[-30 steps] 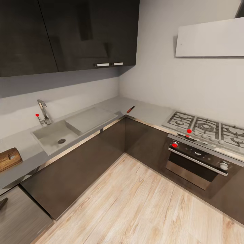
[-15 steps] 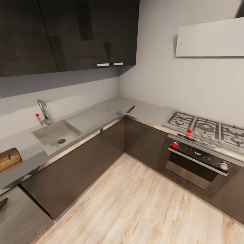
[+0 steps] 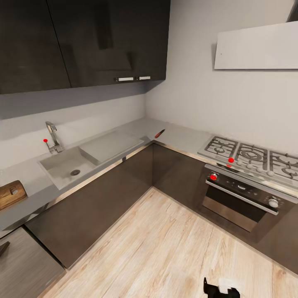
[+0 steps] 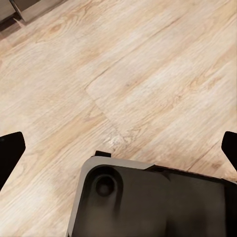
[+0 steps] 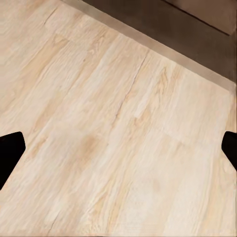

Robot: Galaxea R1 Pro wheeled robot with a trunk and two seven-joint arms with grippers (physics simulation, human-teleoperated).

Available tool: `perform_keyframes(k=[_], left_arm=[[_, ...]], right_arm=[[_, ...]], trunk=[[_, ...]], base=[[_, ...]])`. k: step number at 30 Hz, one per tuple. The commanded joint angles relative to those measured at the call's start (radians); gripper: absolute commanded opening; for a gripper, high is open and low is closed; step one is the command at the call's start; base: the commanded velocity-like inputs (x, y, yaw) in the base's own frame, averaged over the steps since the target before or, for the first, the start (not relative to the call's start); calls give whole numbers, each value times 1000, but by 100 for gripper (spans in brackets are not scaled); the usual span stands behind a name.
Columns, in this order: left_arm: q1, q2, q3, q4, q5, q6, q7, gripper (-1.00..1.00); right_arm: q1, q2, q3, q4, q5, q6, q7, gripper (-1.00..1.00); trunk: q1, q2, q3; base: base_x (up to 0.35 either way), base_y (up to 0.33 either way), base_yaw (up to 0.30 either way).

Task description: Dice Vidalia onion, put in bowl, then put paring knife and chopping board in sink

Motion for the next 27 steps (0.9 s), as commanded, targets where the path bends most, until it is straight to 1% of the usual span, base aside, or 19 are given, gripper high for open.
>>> perform_keyframes(k=[1, 2, 3, 5, 7, 8, 10, 11, 13, 14, 15, 16, 17, 19, 20, 21, 22, 24, 27], left_arm=[[0, 0, 0, 1, 10, 0, -6, 100], [0, 0, 0, 2, 10, 0, -6, 100], [0, 0, 0, 2, 10, 0, -6, 100], [0, 0, 0, 3, 10, 0, -6, 100], [0, 0, 0, 4, 10, 0, -6, 100], [0, 0, 0, 4, 10, 0, -6, 100], [0, 0, 0, 4, 10, 0, -6, 100], [0, 0, 0, 4, 10, 0, -6, 100], [0, 0, 0, 5, 10, 0, -6, 100], [0, 0, 0, 7, 10, 0, -6, 100], [0, 0, 0, 8, 10, 0, -6, 100], [0, 0, 0, 10, 10, 0, -6, 100], [0, 0, 0, 11, 10, 0, -6, 100], [0, 0, 0, 15, 10, 0, -6, 100], [0, -1, 0, 18, 10, 0, -6, 100], [0, -1, 0, 18, 10, 0, -6, 100], [0, -1, 0, 19, 10, 0, -6, 100], [0, -1, 0, 21, 9, 0, -6, 100], [0, -1, 0, 24, 5, 0, -6, 100]], right_arm=[[-1, 2, -3, -71, 10, 48, -3, 100], [-4, 2, -2, -133, 9, 94, -5, 100], [-7, 3, -2, -162, 9, 118, -6, 100], [-32, 11, 8, -267, 9, 220, -10, 100], [-80, 23, 36, -350, 10, 332, -26, 100], [-95, 27, 46, -366, 9, 359, -34, 100], [-162, 39, 92, -404, 9, 443, -74, 100], [-181, 41, 104, -409, 9, 458, -87, 100], [-263, 57, 150, -421, 9, 503, -141, 100], [-328, 74, 177, -425, 9, 537, -181, 100], [-350, 80, 182, -426, 9, 551, -191, 100], [-394, 93, 191, -427, 9, 584, -209, 100], [-461, 111, 198, -427, 8, 639, -224, 100], [-556, 111, 203, -424, 8, 707, -233, 100], [-632, 111, 204, -419, 7, 750, -237, 100], [-685, 111, 205, -409, 7, 776, -239, 100], [-712, 111, 205, -401, 7, 789, -239, 100], [-796, 111, 205, -358, 6, 823, -240, 100], [-976, 111, 205, -174, 8, 851, -241, 100]], trunk=[[1, -2, -2], [1, -2, -2], [1, -2, -2], [1, -2, -2], [1, -2, -2], [1, -2, -2], [1, -2, -2], [1, -2, -2], [1, -2, -2], [1, -2, -2], [1, -2, -2], [1, -2, -2], [1, -2, -2], [1, -2, -2], [1, -2, -2], [1, -2, -2], [1, -2, -2], [1, -2, -2], [1, -2, -2]], base=[[0, 0, 0], [0, 0, 0], [0, 0, 0], [0, 0, 0], [0, 0, 0], [0, 0, 0], [0, 0, 0], [0, 0, 0], [0, 0, 0], [0, 0, 0], [0, 0, 0], [0, 0, 0], [0, 0, 0], [0, 0, 0], [0, 0, 0], [0, 0, 0], [0, 0, 0], [0, 0, 0], [0, 0, 0]])
